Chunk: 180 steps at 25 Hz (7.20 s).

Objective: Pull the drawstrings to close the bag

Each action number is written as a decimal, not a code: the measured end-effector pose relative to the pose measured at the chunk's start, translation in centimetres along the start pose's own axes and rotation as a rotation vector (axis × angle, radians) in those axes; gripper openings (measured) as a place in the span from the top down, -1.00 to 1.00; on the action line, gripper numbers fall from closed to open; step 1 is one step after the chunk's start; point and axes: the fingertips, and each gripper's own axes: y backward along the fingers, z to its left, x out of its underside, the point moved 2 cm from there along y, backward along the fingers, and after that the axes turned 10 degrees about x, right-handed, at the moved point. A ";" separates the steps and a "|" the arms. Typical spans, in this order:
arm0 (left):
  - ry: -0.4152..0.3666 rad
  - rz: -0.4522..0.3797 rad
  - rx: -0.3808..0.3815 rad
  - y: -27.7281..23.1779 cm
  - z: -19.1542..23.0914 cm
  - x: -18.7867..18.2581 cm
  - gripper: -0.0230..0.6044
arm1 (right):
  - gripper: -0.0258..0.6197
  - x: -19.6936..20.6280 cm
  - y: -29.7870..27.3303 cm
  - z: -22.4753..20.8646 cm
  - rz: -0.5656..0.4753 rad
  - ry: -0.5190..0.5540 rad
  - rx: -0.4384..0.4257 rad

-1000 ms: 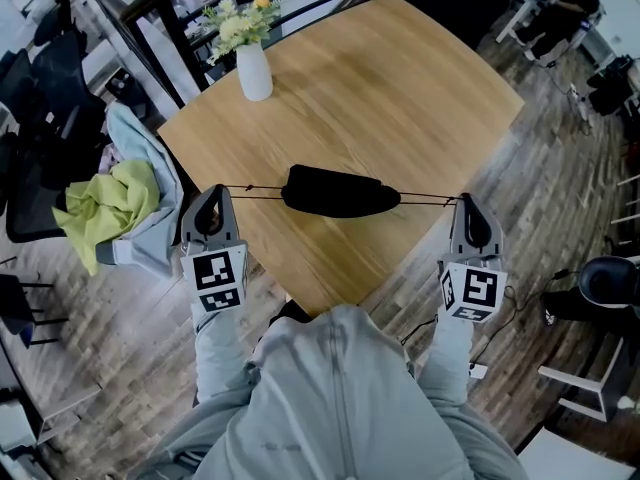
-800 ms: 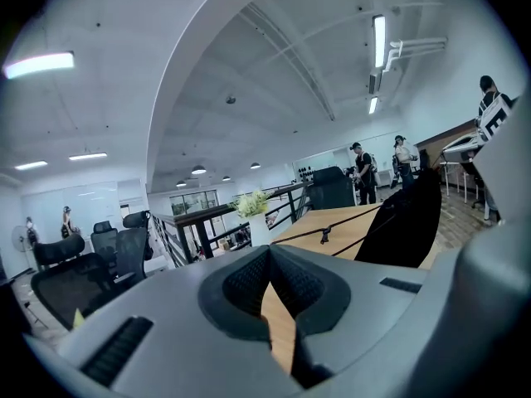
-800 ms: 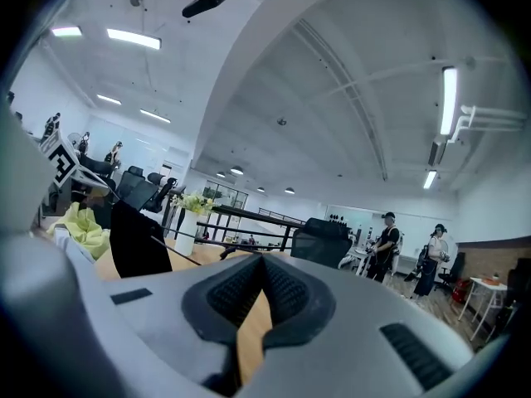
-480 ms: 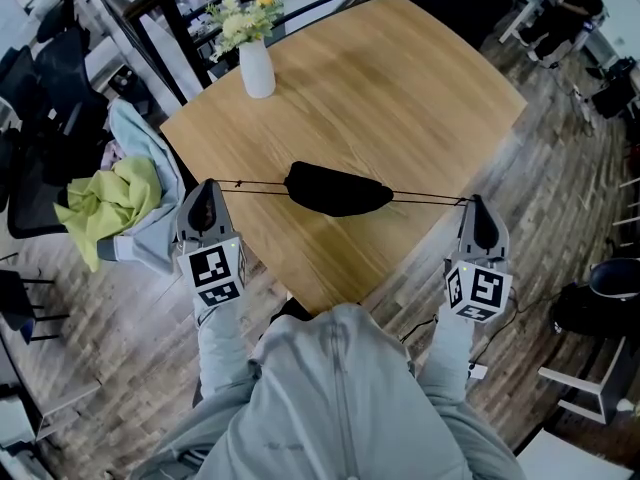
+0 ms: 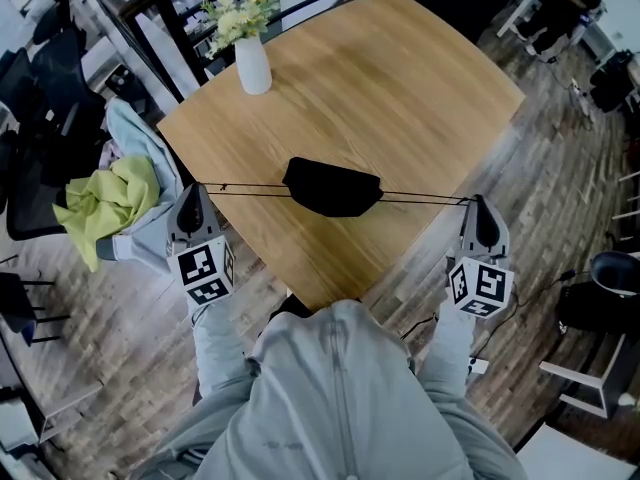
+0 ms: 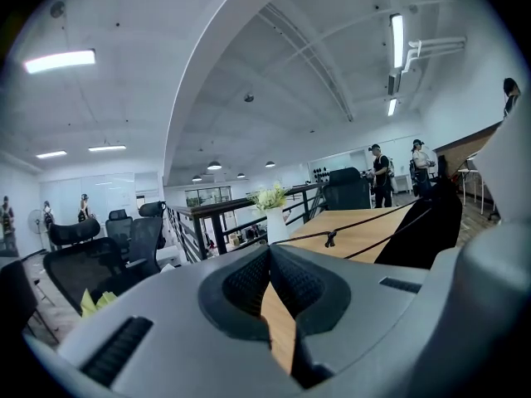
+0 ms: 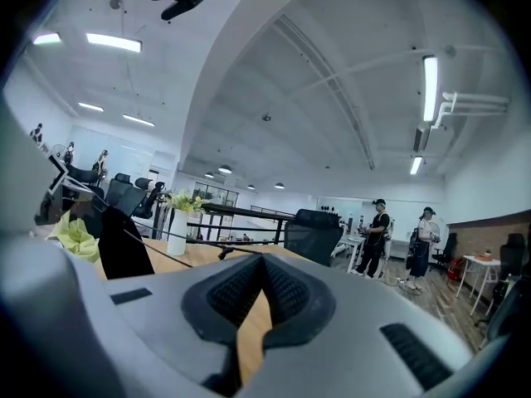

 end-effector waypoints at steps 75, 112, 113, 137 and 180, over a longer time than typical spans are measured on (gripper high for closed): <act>0.139 0.270 0.478 -5.9 -14.6 8.7 0.84 | 0.84 12.2 -2.3 14.9 0.345 -0.016 -0.428; 0.193 0.480 0.505 -5.3 -14.0 15.7 0.29 | 0.50 17.8 -1.0 17.7 0.583 -0.088 -0.476; 0.194 0.472 0.505 -5.3 -13.9 15.5 0.29 | 0.50 17.5 -1.0 17.7 0.576 -0.089 -0.475; 0.124 0.137 0.564 -2.7 -15.0 3.0 0.29 | 0.52 2.5 0.0 14.3 0.157 -0.161 -0.454; 0.289 -0.026 0.665 2.0 -14.5 -2.7 0.84 | 0.85 -2.4 4.3 9.3 -0.036 -0.188 -0.395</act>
